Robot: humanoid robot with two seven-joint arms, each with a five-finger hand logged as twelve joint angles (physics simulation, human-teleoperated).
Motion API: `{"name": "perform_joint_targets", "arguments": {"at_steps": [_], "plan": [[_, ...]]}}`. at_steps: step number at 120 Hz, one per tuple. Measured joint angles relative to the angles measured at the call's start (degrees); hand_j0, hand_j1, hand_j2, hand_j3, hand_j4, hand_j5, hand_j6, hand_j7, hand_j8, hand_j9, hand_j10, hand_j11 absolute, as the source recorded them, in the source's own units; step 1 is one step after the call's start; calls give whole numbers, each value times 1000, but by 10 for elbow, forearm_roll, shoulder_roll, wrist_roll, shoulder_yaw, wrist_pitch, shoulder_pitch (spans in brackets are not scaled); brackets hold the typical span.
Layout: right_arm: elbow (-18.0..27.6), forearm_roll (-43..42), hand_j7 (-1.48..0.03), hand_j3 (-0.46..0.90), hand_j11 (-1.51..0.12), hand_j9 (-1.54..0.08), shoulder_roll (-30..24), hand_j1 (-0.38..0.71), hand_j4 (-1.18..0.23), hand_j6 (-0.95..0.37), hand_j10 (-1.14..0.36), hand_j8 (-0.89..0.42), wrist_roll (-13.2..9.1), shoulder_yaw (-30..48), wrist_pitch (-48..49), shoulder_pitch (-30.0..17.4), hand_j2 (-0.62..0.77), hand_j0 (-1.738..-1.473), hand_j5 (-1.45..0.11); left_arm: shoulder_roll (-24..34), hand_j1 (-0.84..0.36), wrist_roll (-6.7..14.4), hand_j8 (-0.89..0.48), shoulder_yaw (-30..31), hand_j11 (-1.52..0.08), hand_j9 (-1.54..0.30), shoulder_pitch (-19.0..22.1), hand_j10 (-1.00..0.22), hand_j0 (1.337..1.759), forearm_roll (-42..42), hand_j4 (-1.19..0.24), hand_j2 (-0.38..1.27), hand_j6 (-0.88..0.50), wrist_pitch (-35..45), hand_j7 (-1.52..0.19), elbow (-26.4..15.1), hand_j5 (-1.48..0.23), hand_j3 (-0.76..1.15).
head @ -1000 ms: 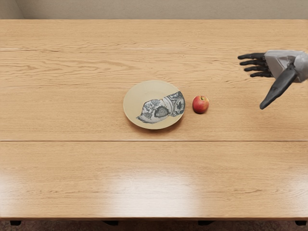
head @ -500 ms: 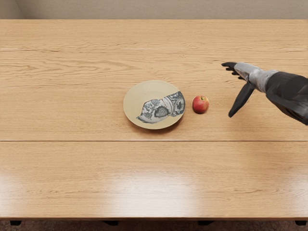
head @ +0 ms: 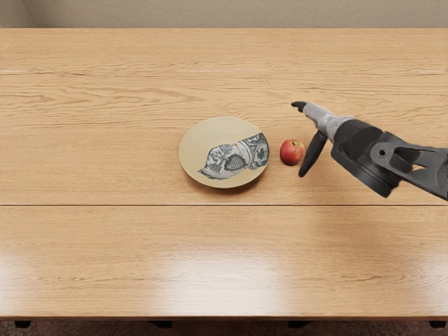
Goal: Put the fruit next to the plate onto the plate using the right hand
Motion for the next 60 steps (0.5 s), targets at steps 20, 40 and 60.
{"name": "perform_joint_targets", "arguments": {"at_steps": [20, 40, 60], "plan": [[-10, -5, -98, 0, -99, -99, 12, -259, -78, -79, -78, -79, 0, -11, -8, 1, -13, -1658, -99, 0, 74, 0, -231, 0, -299, -299, 0, -230, 1658, 0, -230, 46, -231, 0, -299, 0, -299, 0], [-21, -10, -236, 0, -236, -236, 36, -133, -184, -185, -183, -184, 0, -14, -10, 2, -34, -1658, -236, 0, 74, 0, -231, 0, -299, -299, 0, -230, 1658, 0, -230, 46, -231, 0, -299, 0, -299, 0], [-42, -12, -293, 0, -293, -293, 49, -80, -227, -229, -227, -228, 0, -20, -10, 1, -43, -1658, -293, 0, 74, 0, -231, 0, -299, -299, 0, -230, 1658, 0, -230, 46, -231, 0, -299, 0, -299, 0]]}}
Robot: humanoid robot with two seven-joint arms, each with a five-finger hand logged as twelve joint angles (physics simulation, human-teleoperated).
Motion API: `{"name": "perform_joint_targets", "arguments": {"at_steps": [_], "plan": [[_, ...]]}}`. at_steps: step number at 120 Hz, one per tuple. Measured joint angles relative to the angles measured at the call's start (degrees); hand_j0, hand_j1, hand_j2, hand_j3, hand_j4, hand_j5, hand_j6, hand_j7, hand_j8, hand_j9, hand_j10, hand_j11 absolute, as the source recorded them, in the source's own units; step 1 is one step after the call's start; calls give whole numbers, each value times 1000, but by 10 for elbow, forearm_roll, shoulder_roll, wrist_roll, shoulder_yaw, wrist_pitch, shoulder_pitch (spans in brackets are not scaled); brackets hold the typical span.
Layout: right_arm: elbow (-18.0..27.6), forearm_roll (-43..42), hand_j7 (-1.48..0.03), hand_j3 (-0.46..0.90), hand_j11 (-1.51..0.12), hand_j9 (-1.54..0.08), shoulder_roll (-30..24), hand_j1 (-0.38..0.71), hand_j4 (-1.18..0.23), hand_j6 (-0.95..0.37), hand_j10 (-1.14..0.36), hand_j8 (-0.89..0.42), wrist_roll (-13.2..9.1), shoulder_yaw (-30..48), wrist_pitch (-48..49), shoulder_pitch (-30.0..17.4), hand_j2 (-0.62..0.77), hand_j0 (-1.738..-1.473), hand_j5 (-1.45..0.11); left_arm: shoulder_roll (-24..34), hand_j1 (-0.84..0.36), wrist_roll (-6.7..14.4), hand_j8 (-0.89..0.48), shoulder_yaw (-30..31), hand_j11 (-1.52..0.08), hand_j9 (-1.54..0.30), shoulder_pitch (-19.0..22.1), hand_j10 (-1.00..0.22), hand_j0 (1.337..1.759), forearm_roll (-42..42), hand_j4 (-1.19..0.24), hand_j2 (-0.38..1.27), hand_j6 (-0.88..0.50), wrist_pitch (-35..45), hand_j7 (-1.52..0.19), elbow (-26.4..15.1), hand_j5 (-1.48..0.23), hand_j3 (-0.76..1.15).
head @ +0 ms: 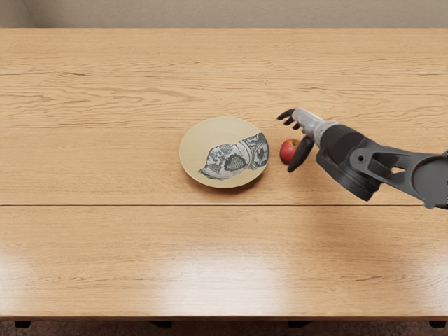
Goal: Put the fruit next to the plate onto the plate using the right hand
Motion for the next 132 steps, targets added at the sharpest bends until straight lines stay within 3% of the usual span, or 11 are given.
{"name": "perform_joint_targets", "arguments": {"at_steps": [71, 132], "plan": [[-80, -17, -342, 0, -342, -342, 48, -35, -265, -266, -265, -266, 0, -32, -21, -14, -50, -1658, -343, 0, 74, 0, -231, 0, -299, -299, 0, -230, 1658, 0, -230, 46, -231, 0, -299, 0, -299, 0], [-88, -8, -508, 0, -472, -507, 53, 118, -392, -393, -369, -393, 0, -32, -19, -15, -76, -1658, -508, 0, 74, 0, -231, 0, -299, -299, 0, -230, 1658, 0, -230, 46, -231, 0, -299, 0, -299, 0]]}}
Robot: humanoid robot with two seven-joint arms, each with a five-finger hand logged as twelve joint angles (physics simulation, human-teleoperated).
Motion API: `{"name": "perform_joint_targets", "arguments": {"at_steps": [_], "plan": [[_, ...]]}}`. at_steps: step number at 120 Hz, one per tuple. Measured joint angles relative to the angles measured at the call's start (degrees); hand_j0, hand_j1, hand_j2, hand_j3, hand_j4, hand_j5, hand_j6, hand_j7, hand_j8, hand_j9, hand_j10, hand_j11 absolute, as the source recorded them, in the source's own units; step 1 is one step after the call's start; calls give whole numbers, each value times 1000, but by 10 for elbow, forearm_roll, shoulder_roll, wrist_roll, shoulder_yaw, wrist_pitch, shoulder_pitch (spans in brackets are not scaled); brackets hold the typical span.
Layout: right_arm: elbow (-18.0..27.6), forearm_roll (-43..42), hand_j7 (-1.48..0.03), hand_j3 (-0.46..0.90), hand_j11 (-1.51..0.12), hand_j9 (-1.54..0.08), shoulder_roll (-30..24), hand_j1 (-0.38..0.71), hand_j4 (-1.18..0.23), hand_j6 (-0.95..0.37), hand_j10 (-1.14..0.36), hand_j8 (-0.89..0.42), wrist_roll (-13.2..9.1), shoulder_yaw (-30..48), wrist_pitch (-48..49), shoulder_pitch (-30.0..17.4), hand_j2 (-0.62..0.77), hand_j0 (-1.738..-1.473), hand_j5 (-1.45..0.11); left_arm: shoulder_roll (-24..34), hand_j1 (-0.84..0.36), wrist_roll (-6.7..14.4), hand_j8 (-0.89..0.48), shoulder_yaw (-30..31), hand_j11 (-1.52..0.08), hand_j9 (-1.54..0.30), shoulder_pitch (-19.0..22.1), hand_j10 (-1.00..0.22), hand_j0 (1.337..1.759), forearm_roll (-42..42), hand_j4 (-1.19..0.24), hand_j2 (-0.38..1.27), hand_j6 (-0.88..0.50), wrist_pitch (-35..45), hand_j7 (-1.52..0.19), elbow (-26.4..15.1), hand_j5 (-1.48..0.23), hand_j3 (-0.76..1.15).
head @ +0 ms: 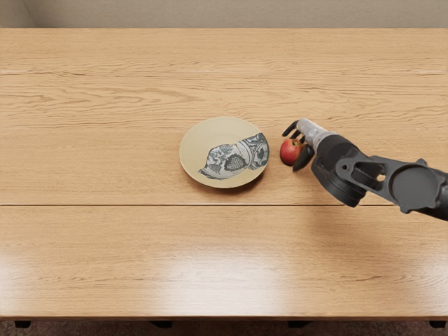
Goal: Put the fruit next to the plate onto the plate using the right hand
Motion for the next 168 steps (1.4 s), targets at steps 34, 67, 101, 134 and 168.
{"name": "perform_joint_targets", "arguments": {"at_steps": [34, 67, 101, 134, 168], "plan": [[0, 31, -561, 0, -552, -561, 0, 167, -433, -433, -427, -433, 0, 1, 7, 11, -84, -1658, -561, 0, 74, 0, -231, 0, -299, -299, 0, -230, 1658, 0, -230, 46, -231, 0, -299, 0, -299, 0], [-12, 31, -702, 0, -566, -705, 0, 226, -543, -432, -542, -519, 2, 1, 7, 7, 26, -1655, -700, 0, 73, 0, -231, 0, -299, -299, 0, -230, 1658, 0, -230, 46, -231, 0, -299, 0, -299, 0], [-12, 46, -941, 0, -600, -940, 0, 288, -608, -379, -507, -468, 0, 0, 7, 11, 274, -1652, -929, 0, 73, 0, -231, 0, -299, -299, 0, -230, 1658, 0, -230, 46, -231, 0, -299, 0, -299, 0], [-7, 112, -1068, -1, -982, -1087, -25, 273, -562, -339, -732, -401, 0, 1, 48, 49, 310, -1651, -1106, 0, 73, 0, -231, 0, -299, -299, 0, -230, 1658, 0, -230, 46, -231, 0, -299, 0, -299, 0], [-6, 218, -1094, 0, -1110, -1132, -81, 240, -562, -349, -800, -427, 0, 5, 200, 125, 267, -1651, -1146, 0, 73, 0, -231, 0, -299, -299, 0, -230, 1658, 0, -230, 46, -231, 0, -299, 0, -299, 0]]}}
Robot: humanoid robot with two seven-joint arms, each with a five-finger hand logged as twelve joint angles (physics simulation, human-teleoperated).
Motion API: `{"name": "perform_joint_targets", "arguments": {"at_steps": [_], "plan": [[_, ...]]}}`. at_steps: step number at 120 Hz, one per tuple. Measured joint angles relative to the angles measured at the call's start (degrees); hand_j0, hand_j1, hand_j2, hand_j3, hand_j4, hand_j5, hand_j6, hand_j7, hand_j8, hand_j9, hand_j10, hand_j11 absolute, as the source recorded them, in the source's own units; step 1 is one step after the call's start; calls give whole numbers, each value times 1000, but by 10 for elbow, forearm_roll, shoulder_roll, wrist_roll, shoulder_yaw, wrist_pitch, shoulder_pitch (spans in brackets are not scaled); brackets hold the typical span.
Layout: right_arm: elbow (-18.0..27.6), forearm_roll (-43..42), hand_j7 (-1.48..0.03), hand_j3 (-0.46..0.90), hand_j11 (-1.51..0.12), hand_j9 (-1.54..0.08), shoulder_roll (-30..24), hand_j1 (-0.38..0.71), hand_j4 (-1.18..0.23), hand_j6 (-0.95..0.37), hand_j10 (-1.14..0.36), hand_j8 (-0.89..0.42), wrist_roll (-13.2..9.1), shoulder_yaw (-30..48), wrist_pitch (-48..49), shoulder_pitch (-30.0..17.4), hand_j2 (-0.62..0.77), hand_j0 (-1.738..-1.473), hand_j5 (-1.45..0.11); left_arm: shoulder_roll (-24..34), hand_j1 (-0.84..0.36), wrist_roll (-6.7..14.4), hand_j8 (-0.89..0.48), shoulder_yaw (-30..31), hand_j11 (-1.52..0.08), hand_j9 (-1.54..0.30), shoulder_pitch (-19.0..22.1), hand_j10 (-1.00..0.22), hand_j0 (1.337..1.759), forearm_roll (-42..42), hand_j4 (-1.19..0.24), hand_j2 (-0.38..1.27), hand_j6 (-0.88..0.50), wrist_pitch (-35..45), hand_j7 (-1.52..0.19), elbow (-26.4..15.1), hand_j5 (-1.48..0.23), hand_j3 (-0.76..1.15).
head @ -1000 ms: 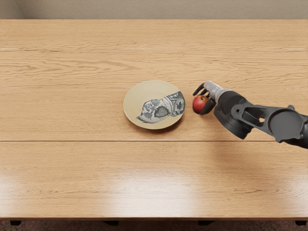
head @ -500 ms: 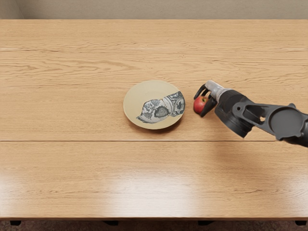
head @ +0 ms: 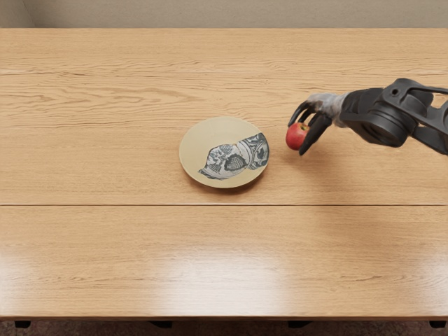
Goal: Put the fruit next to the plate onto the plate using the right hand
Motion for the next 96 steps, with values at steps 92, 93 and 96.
{"name": "perform_joint_targets", "arguments": {"at_steps": [92, 93, 96], "plan": [[-112, 79, -1044, -1, -1079, -1074, 168, 192, -629, -428, -785, -483, 0, 34, 79, 33, 211, -1648, -1090, 0, 74, 0, -231, 0, -299, -299, 0, -230, 1658, 0, -230, 46, -231, 0, -299, 0, -299, 0], [-115, 79, -1043, 0, -1078, -1074, 170, 190, -630, -429, -785, -484, 0, 34, 79, 32, 209, -1648, -1089, 0, 74, 0, -231, 0, -299, -299, 0, -230, 1658, 0, -230, 46, -231, 0, -299, 0, -299, 0], [-121, 79, -1041, -1, -1076, -1071, 175, 187, -634, -432, -784, -487, 0, 34, 79, 30, 205, -1648, -1087, 0, 74, 0, -231, 0, -299, -299, 0, -230, 1658, 0, -230, 46, -231, 0, -299, 0, -299, 0]]}}
